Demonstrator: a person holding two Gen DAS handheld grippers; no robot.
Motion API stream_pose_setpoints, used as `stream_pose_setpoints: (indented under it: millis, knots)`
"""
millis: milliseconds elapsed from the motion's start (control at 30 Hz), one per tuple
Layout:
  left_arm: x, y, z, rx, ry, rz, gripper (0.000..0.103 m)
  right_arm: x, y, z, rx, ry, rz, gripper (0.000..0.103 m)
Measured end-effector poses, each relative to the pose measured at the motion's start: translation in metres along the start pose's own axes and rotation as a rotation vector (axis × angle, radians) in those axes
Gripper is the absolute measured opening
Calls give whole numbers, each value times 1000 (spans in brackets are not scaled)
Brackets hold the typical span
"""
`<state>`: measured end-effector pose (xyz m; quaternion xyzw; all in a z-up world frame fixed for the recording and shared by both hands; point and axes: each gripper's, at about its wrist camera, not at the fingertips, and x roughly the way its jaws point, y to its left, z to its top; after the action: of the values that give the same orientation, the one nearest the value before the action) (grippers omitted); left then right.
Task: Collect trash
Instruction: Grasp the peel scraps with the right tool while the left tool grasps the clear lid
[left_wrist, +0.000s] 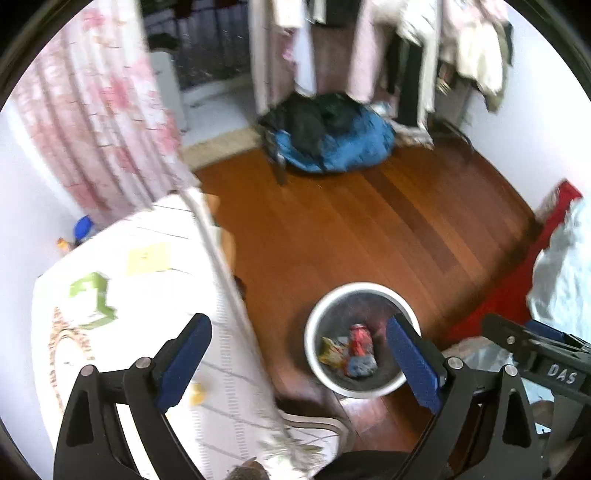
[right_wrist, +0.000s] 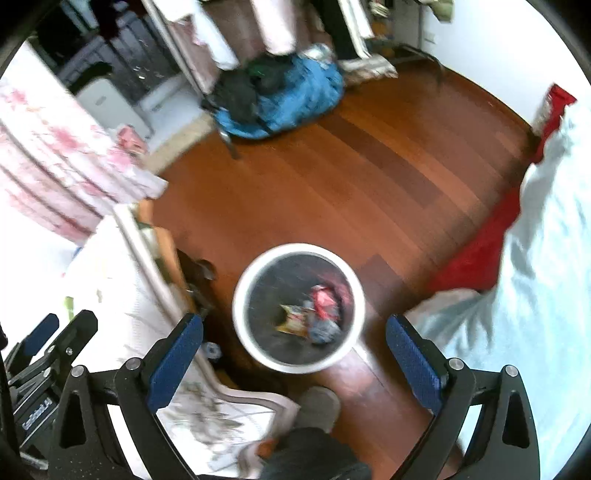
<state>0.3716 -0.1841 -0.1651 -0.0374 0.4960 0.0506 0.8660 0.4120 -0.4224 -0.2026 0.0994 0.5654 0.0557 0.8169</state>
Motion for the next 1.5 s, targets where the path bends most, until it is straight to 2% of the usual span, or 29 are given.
stream_pose_setpoints:
  millis: [133,267,300,500,633,700,767,900,1067,1167,1233,1300,1333,1367,1500]
  knots:
    - [-26,73,-11,-103,-37,78,97,-15,59,-7,-76,-11,78,101]
    - [-35,151,-41,-193,-30,199,97,2,131,-28,-174,40,150,101]
    - [-32,176,-56,-225,-12,240,97,13,152,-38,-199,64,170,101]
    - [7,261,-122,-340,134,339,97,96,229,-87,-276,224,210,98]
    - [34,291,-148,-372,201,325,97,140,255,-104,-309,286,193,69]
    - [44,297,-154,-381,216,291,97,158,263,-108,-305,311,202,57]
    - [53,300,-157,-385,223,247,97,168,270,-112,-301,331,220,51]
    - [64,299,-150,-372,223,202,97,180,288,-123,-337,346,250,16]
    - [83,306,-143,-371,231,168,95,171,289,-120,-325,294,252,11]
    - [96,306,-137,-351,225,166,95,169,289,-111,-313,270,220,10]
    - [100,306,-134,-339,223,167,77,171,290,-106,-305,273,215,10]
    - [105,305,-132,-334,231,158,54,172,291,-105,-307,270,211,10]
    - [106,305,-132,-333,229,152,49,171,289,-104,-305,269,213,10]
    - [105,303,-132,-330,225,146,36,170,289,-104,-306,266,215,10]
    - [105,301,-132,-318,206,155,36,167,290,-104,-307,258,224,9]
